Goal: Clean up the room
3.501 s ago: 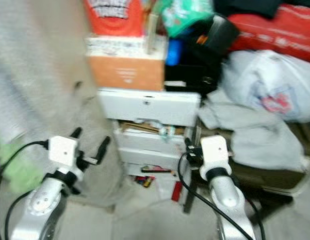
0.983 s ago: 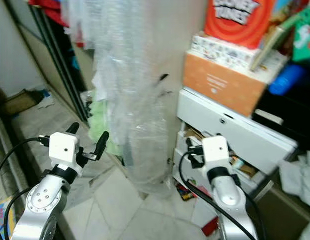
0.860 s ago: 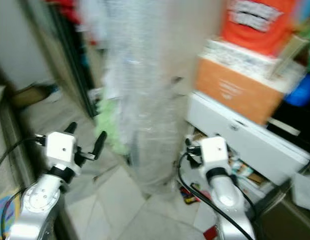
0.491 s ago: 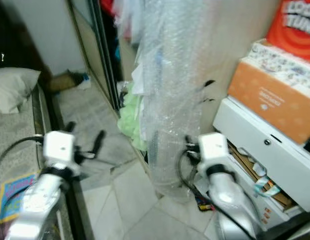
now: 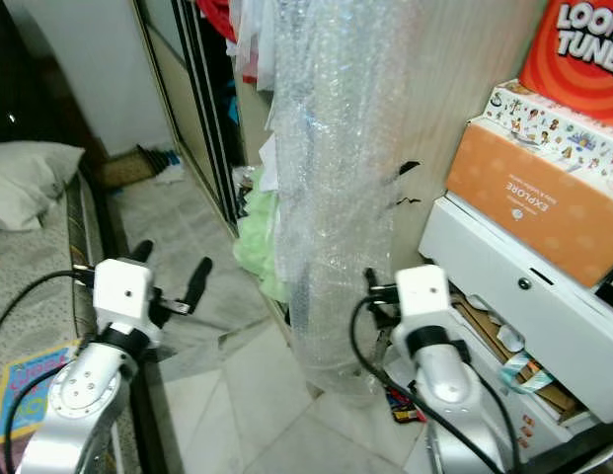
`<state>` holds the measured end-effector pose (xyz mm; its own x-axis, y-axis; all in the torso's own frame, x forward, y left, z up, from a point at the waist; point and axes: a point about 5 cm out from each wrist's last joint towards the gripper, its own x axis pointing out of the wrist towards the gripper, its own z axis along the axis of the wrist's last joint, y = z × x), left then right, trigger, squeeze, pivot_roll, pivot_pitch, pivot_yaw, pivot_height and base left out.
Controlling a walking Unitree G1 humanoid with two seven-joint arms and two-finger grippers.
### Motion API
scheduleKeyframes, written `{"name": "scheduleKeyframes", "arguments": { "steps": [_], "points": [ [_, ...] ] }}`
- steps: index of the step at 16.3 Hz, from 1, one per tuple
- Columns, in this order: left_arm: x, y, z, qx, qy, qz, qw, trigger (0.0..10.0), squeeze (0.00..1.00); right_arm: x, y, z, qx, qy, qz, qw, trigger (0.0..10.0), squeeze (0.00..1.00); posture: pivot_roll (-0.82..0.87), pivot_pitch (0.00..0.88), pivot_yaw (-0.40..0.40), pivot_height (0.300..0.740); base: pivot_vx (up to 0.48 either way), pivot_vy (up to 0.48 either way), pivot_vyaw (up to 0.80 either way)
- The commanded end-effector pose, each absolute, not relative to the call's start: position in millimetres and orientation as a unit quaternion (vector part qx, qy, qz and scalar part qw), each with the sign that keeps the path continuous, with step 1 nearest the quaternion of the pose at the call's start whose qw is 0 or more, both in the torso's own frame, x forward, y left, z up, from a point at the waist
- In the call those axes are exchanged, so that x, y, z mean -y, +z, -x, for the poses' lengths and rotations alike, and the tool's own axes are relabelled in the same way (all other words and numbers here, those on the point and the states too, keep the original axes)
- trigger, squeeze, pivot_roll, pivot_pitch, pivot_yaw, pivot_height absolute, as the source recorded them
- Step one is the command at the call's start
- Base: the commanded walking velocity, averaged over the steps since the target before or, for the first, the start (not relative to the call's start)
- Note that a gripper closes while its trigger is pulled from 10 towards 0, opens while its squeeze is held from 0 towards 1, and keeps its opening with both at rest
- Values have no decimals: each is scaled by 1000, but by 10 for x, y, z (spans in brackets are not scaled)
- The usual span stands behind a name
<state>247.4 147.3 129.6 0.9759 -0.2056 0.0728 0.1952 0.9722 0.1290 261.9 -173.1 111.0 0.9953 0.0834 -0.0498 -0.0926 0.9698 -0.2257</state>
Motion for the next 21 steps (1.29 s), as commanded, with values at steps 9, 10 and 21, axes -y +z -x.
{"name": "scheduleKeyframes", "arguments": {
  "steps": [9,10,21],
  "points": [
    [-1445,1323,-2473,52,-109,-48,992,10000,0,1755,1114,-2635,-20,44,119,992,10000,0,-101,14,-11,740,0,-169,0],
    [-1442,1326,-2472,53,-110,-42,992,10000,0,1752,1112,-2637,-20,45,119,992,10000,0,-101,14,-11,740,0,0,0],
    [-1477,1346,-2443,58,-91,-44,993,10000,0,1733,1116,-2612,-19,55,124,991,10000,0,-100,20,-9,740,0,0,519]
  ]
}}
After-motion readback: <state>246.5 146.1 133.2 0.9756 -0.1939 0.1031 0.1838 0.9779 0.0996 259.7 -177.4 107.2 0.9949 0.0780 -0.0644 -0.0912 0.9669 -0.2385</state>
